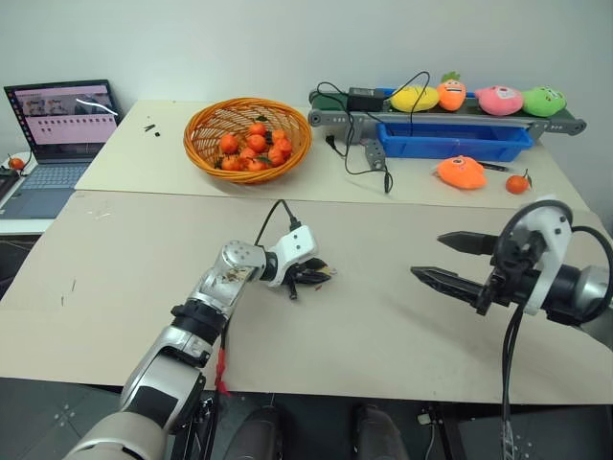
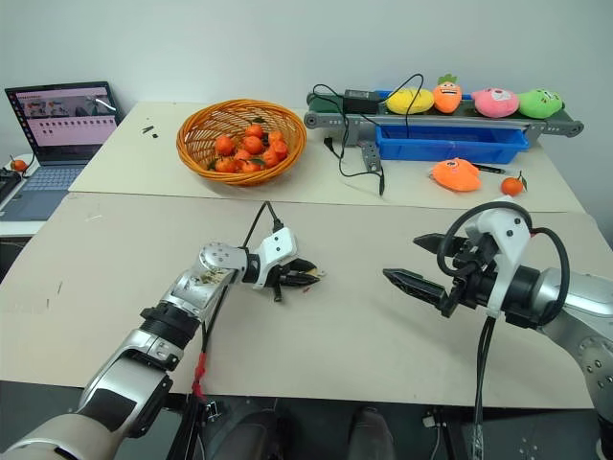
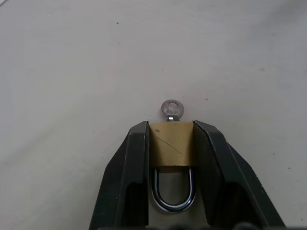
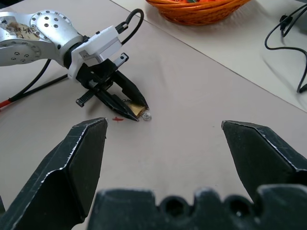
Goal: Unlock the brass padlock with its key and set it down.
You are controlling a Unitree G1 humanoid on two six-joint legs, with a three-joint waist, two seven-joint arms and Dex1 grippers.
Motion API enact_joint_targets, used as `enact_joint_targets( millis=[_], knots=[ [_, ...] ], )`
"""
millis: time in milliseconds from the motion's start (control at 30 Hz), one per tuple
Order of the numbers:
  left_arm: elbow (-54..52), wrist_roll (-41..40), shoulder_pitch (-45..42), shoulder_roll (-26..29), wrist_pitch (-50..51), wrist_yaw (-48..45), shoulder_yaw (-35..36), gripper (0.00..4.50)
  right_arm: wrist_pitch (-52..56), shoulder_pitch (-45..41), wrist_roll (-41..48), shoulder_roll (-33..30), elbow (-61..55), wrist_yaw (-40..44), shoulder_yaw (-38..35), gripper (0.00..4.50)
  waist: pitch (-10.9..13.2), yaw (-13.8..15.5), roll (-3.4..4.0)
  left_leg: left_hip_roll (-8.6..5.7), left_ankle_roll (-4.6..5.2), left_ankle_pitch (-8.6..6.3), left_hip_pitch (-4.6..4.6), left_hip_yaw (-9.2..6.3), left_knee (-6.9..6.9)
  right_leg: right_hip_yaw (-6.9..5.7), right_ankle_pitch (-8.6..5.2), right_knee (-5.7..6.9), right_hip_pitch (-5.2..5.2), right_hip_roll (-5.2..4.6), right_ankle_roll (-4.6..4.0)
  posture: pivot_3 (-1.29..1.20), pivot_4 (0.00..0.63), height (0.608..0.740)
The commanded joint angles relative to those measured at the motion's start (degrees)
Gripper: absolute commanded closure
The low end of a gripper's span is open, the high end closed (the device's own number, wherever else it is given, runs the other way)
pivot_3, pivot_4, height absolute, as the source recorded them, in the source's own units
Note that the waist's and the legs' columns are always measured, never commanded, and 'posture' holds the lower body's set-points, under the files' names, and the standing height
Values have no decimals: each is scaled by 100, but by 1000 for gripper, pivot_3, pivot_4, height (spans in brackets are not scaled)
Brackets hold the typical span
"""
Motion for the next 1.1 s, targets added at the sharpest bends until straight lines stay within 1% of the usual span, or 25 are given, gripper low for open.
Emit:
enact_joint_targets(
  millis=[33,200,400,500,600,633,767,833,933,1100],
  knots=[
    [-756,-459,-156,83,550,-331,264,3663,-426,-248,-333,-81,34,70,221,0,0,-4,0,0,0,0,-1,0,0,0,0,0,-1,0,0,0,150,740],
    [-1105,-723,-293,345,1080,-527,428,3663,-943,-469,-877,-84,136,267,751,0,0,-4,0,-1,-1,1,-2,0,0,0,-1,-4,-2,1,1,0,150,740],
    [-2006,-1152,-210,671,1812,-1048,327,3663,-1944,-577,-1860,-36,386,538,1453,0,0,-8,0,-3,-4,3,-4,2,-1,1,-3,-6,-4,1,4,0,150,740],
    [-2154,-1236,-291,730,1948,-1149,292,3663,-2340,-648,-2191,99,516,610,1762,0,0,-4,0,-4,-36,21,-4,1,-1,0,-4,-10,-1,0,6,0,150,740],
    [-2150,-1357,-473,655,2152,-1141,299,3663,-2690,-764,-2541,204,547,704,2099,787,0,-8,0,-5,-36,21,-4,3,0,1,-4,-9,-2,0,6,0,150,740],
    [-2146,-1403,-529,611,2236,-1137,303,3663,-2800,-802,-2648,222,571,737,2182,952,0,-9,0,-4,-36,21,-4,2,-1,1,-4,-9,-2,1,6,0,150,740],
    [-2270,-1797,-709,503,2828,-1222,361,3663,-3170,-966,-2982,339,652,781,2394,2348,0,-5,0,-5,-36,21,-5,2,0,0,-4,-9,-1,0,6,0,150,740],
    [-2301,-2046,-789,494,3185,-1288,410,3663,-3348,-1010,-3105,398,645,771,2423,2348,0,-12,0,-5,-37,21,-5,2,-2,1,-6,-12,-2,1,8,0,150,740],
    [-2152,-2540,-1071,478,4164,-1368,489,3663,-3491,-1105,-3192,469,409,747,2398,2348,0,-13,0,-5,-39,23,-6,2,-3,1,-7,-11,-4,2,10,0,150,740],
    [-2007,-3168,-1458,339,5258,-1204,724,3663,-3758,-1034,-3530,487,301,756,2482,2348,0,-15,0,-5,-38,22,-5,1,-2,0,-10,-8,-2,1,14,0,150,740]
  ],
)
